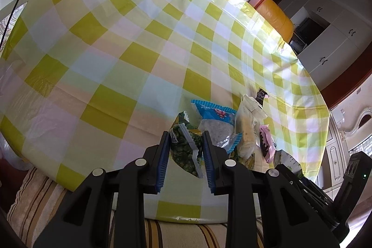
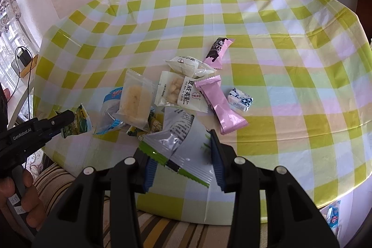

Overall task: Organize snacks
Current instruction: 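Carry both bags to the white box and open both tools inside, then move both open tools back over the snacks on the table, then grasp the blue-printed bag with the left tool while the right tool grasps a clear cookie pack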

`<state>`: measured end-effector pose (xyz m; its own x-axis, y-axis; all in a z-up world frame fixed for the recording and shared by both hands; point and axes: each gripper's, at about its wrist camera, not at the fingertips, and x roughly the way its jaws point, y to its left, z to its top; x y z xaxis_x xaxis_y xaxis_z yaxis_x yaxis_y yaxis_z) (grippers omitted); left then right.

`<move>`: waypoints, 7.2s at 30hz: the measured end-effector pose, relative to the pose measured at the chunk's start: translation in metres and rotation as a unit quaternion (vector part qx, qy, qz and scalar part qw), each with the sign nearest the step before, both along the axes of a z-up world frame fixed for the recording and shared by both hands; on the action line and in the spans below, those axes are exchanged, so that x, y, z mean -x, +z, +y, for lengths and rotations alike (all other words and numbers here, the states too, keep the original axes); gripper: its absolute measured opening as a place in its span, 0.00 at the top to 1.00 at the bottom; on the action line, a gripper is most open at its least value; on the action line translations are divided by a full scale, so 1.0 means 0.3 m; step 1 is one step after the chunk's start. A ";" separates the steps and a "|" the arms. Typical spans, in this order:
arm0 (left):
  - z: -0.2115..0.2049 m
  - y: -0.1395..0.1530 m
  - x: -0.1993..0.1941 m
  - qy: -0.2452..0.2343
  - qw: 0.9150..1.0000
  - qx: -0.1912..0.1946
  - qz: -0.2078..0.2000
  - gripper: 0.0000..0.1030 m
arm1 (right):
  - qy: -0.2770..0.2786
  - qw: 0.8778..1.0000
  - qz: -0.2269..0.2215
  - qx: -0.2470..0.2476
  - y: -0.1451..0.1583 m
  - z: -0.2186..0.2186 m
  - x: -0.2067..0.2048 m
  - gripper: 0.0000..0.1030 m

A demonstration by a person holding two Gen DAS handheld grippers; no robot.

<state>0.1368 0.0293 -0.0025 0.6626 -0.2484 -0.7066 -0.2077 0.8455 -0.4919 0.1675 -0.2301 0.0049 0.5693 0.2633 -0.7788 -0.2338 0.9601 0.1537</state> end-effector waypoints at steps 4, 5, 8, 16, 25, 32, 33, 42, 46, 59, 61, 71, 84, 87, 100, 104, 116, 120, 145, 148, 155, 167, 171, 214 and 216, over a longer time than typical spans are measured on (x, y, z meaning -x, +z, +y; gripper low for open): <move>-0.027 0.012 0.029 -0.009 1.000 -0.001 -0.001 0.74 | -0.003 1.000 -0.001 0.001 0.009 -0.015 0.031 0.60; -0.036 0.015 0.036 -0.012 1.000 -0.002 -0.002 0.74 | -0.005 1.000 -0.001 0.001 0.010 -0.020 0.039 0.60; -0.060 0.024 0.057 -0.019 1.000 -0.003 -0.004 0.74 | -0.010 1.000 -0.002 0.001 0.016 -0.035 0.060 0.60; -0.135 0.044 0.090 -0.046 0.999 -0.006 -0.007 0.74 | -0.024 1.000 -0.001 0.000 0.027 -0.083 0.106 0.60; -0.245 0.055 0.100 -0.086 0.996 -0.004 -0.006 0.74 | -0.045 0.999 0.006 0.000 0.033 -0.164 0.146 0.60; -0.343 0.061 0.098 -0.121 0.993 -0.005 -0.006 0.74 | -0.065 0.998 0.007 0.004 0.044 -0.247 0.181 0.60; -0.358 0.061 0.098 -0.126 0.992 -0.005 -0.006 0.74 | -0.069 0.998 0.008 0.004 0.045 -0.261 0.185 0.60; -0.504 0.063 0.087 -0.177 0.984 -0.005 -0.004 0.74 | -0.111 0.994 0.007 0.008 0.043 -0.396 0.222 0.60; -0.573 0.063 0.079 -0.202 0.979 -0.003 -0.003 0.74 | -0.132 0.991 0.009 0.013 0.035 -0.464 0.237 0.60; -0.815 0.061 0.071 -0.288 0.958 0.002 0.000 0.74 | -0.227 0.973 0.024 0.030 -0.016 -0.755 0.310 0.60; -0.857 0.061 0.074 -0.303 0.953 0.002 0.000 0.74 | -0.240 0.970 0.025 0.032 -0.023 -0.796 0.320 0.60; -1.033 0.052 0.105 -0.370 0.929 0.008 0.010 0.74 | -0.290 0.956 0.027 0.037 -0.036 -0.943 0.361 0.60; -1.153 0.038 0.149 -0.437 0.899 0.021 0.021 0.54 | -0.333 0.942 0.016 0.043 -0.015 -1.018 0.384 0.30; -1.144 0.036 0.145 -0.432 0.901 0.025 0.025 0.54 | -0.331 0.942 0.018 0.042 -0.017 -1.013 0.378 0.29; -1.085 0.053 0.135 -0.403 0.915 0.010 0.012 0.54 | -0.295 0.954 0.012 0.050 0.006 -0.923 0.344 0.29; -1.038 0.051 0.111 -0.380 0.925 0.017 0.013 0.54 | -0.287 0.957 0.014 0.041 0.012 -0.901 0.338 0.29; -0.817 0.057 0.052 -0.288 0.958 0.005 0.004 0.54 | -0.250 0.967 0.025 0.047 0.001 -0.765 0.280 0.28; -0.715 0.056 0.039 -0.250 0.968 0.004 0.004 0.54 | -0.229 0.972 0.022 0.050 0.013 -0.689 0.252 0.27; -0.181 -0.005 -0.018 -0.046 0.998 0.012 0.039 0.54 | -0.125 0.990 0.031 0.058 -0.005 -0.335 0.090 0.26; -0.169 -0.012 -0.034 -0.043 0.998 0.010 0.042 0.54 | -0.119 0.991 0.031 0.057 -0.009 -0.315 0.070 0.26; -0.142 -0.024 -0.083 -0.038 0.998 0.009 0.044 0.53 | -0.090 0.995 0.024 0.048 0.001 -0.221 0.019 0.26; -0.033 -0.056 -0.123 -0.012 0.998 0.052 0.046 0.48 | -0.018 1.000 0.012 0.004 0.036 0.076 -0.094 0.26; 0.007 -0.058 -0.118 0.007 0.997 0.063 0.041 0.48 | -0.001 1.000 0.015 -0.001 0.030 0.156 -0.131 0.26; -0.170 -0.094 -0.232 -0.110 0.989 0.085 0.045 0.39 | -0.009 0.998 0.047 -0.038 -0.053 0.066 -0.220 0.64; -0.182 -0.098 -0.237 -0.112 0.989 0.082 0.048 0.39 | -0.017 0.999 0.043 -0.022 -0.053 0.049 -0.222 0.64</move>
